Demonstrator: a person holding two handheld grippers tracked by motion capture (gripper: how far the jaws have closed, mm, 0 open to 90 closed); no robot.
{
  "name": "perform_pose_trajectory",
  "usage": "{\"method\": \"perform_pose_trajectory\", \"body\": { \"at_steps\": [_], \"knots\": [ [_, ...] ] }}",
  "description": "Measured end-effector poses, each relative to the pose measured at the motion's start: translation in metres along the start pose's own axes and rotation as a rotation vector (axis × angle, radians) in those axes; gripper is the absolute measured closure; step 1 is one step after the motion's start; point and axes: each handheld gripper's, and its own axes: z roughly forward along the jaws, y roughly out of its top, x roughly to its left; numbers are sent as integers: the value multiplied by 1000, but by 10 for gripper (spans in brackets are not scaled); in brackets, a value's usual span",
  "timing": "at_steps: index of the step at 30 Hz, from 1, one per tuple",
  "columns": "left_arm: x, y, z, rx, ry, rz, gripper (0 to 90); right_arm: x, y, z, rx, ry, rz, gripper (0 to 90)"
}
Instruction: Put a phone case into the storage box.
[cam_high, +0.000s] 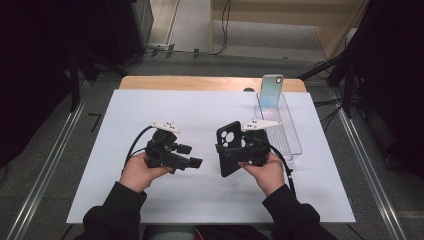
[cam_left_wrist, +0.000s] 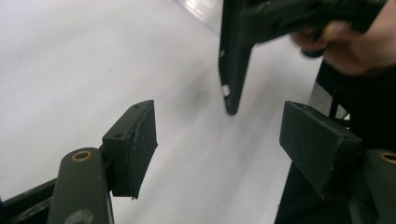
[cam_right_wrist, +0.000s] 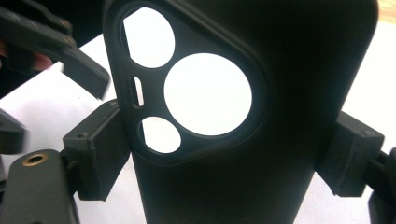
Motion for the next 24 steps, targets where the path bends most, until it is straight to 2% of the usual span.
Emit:
{"method": "perform_pose_trajectory", "body": {
  "at_steps": [5, 9, 18, 20, 24],
  "knots": [
    [7, -14, 3, 18, -3, -32, 276, -3, 3, -5, -3, 18, -3, 133],
    [10, -28, 4, 34, -7, -23, 276, -5, 5, -8, -6, 21, -3, 133],
    [16, -48, -5, 15, 26, -26, 275, -10, 11, -13, -4, 51, -2, 133],
    [17, -52, -6, 12, 43, -18, 275, -12, 13, -15, -1, 56, -2, 133],
    [17, -58, -8, 3, 66, -30, 275, -15, 18, -20, -11, 59, -3, 133]
  ]
}}
